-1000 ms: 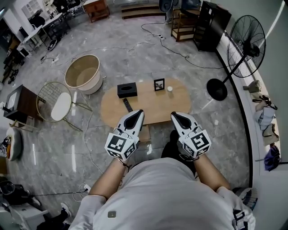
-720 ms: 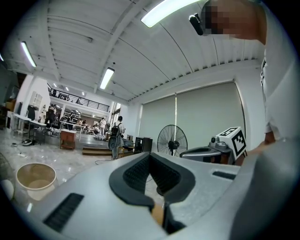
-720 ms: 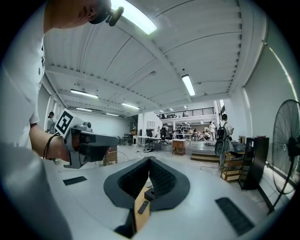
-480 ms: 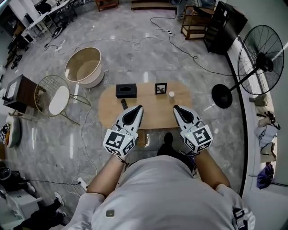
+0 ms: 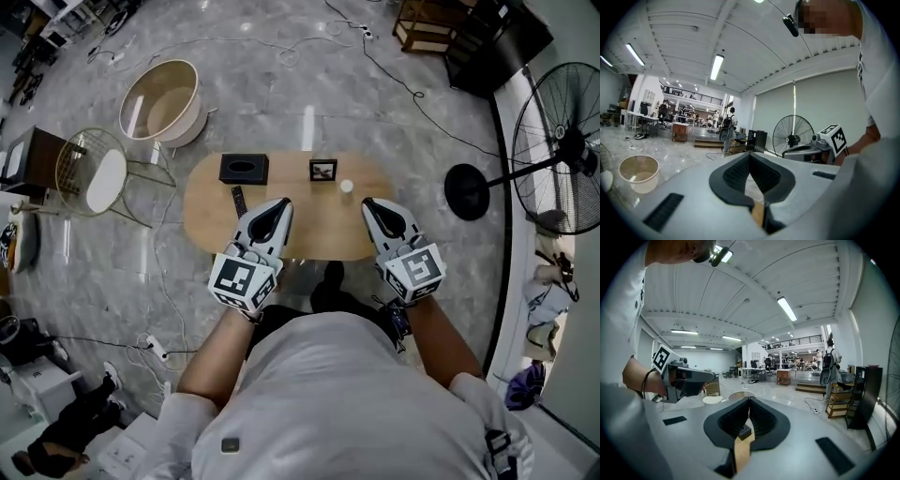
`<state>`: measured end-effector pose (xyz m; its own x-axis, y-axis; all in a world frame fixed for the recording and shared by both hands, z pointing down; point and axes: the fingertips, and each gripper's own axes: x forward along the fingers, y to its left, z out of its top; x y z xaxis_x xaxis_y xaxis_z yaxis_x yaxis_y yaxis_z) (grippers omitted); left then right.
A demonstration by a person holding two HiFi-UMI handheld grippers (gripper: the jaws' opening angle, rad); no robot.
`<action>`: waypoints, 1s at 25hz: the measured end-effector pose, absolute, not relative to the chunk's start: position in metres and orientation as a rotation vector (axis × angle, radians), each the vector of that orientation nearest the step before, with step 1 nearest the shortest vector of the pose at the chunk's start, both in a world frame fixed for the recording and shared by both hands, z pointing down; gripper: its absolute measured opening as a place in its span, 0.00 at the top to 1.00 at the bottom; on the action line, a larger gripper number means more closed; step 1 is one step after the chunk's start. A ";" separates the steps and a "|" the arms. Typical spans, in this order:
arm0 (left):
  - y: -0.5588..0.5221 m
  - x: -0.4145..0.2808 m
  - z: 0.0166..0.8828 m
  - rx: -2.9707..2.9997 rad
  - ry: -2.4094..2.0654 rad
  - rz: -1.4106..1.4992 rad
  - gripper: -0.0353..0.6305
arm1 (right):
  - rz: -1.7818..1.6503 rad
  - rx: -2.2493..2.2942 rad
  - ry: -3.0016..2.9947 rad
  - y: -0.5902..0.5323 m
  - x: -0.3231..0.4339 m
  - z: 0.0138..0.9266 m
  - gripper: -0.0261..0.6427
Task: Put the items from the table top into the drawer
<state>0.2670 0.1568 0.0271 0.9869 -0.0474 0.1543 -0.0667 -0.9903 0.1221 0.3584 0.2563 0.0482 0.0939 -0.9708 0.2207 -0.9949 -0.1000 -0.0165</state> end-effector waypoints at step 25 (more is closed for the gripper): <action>0.084 0.400 0.292 2.850 0.000 0.569 0.93 | 0.711 2.103 -1.860 0.182 0.503 0.366 0.66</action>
<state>0.4001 0.0837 0.2920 0.9245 0.0453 0.3784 -0.0458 -0.9725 0.2285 0.5027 0.1823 0.3663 0.0689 -0.8589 0.5075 -0.9784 -0.1575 -0.1337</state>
